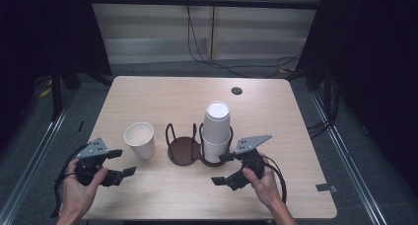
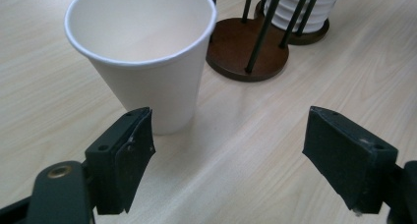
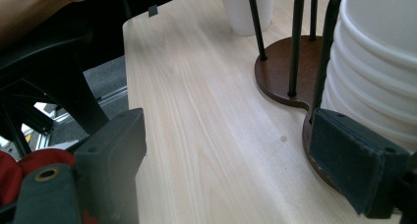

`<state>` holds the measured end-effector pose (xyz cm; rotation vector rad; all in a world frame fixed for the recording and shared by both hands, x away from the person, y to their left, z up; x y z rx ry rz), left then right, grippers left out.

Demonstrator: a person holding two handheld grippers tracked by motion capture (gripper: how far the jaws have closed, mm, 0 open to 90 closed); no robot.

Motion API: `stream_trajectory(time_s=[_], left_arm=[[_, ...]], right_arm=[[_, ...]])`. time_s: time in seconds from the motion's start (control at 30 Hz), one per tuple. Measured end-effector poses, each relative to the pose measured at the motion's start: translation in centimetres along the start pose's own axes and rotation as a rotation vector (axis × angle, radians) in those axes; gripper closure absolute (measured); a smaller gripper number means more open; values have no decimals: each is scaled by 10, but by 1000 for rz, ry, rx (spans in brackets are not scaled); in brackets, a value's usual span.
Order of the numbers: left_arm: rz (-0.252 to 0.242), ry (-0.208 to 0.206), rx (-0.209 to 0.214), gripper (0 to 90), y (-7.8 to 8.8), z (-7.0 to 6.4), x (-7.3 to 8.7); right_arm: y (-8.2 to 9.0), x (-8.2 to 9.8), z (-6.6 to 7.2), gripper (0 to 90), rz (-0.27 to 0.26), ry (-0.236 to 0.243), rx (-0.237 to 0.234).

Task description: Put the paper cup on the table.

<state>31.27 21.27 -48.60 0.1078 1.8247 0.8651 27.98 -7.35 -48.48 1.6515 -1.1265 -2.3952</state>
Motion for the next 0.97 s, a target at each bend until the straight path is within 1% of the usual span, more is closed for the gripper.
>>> stream_trajectory(time_s=[0.03,0.1,0.13,0.17,0.2,0.23,0.33,0.37,0.4,0.47,0.53,0.57,0.63,0.7,0.77,0.8,0.83,0.87,0.9,0.93,0.97], left_arm=[[-17,-7,7,191,0,-5,-2],[-48,-4,33,191,0,-15,-6],[-58,-22,35,191,-1,-21,-8],[-52,-23,49,191,-4,-29,-9],[-52,-23,49,190,-4,-29,-9],[-40,-29,63,190,-8,-33,-9],[-37,-52,76,189,-18,-41,-11],[-41,-51,77,189,-22,-42,-11],[-56,-48,80,188,-26,-45,-12],[-57,-36,101,189,-34,-51,-12],[-68,-40,116,189,-42,-57,-16],[-65,-39,135,189,-47,-60,-18],[-63,-56,134,188,-53,-64,-23],[-70,-48,147,179,-59,-70,-25],[-63,-56,154,177,-65,-75,-23],[-88,-45,154,177,-68,-78,-23],[-102,-23,166,178,-72,-80,-22],[-94,-11,193,179,-75,-84,-19],[-84,-14,200,191,-77,-86,-17],[-110,-1,202,203,-78,-86,-16],[-115,20,207,199,-78,-85,-15]], right_arm=[[0,0,0,145,-1,0,1],[0,0,0,145,-6,-2,3],[-1,0,0,145,-5,-2,4],[-1,0,0,145,-7,-1,8],[-1,0,0,145,-7,-1,8],[-1,1,0,145,-4,-1,11],[-1,1,0,145,-8,0,16],[0,0,0,145,-13,-1,17],[1,0,0,145,-12,-2,20],[3,1,0,145,-20,-9,30],[6,3,0,145,-26,-14,41],[7,4,0,145,-32,-18,43],[8,7,1,145,-25,-18,49],[9,8,1,145,-26,-17,58],[11,9,1,145,-43,-18,69],[11,9,1,145,-50,-16,78],[10,10,0,145,-52,-14,88],[9,12,-1,145,-47,-12,98],[9,13,-2,145,-43,-14,105],[8,15,-3,145,-44,-21,114],[8,18,-5,145,-38,-28,124]])
Point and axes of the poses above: each handheld gripper's, and its own axes: y roughly backward along the jaws, x roughly out of its underside, z roughly to its left, the point moved 10 cm from there along -y, roughly forward along the jaws, and after that the axes turned 11 degrees about x, right-handed, at the moved point
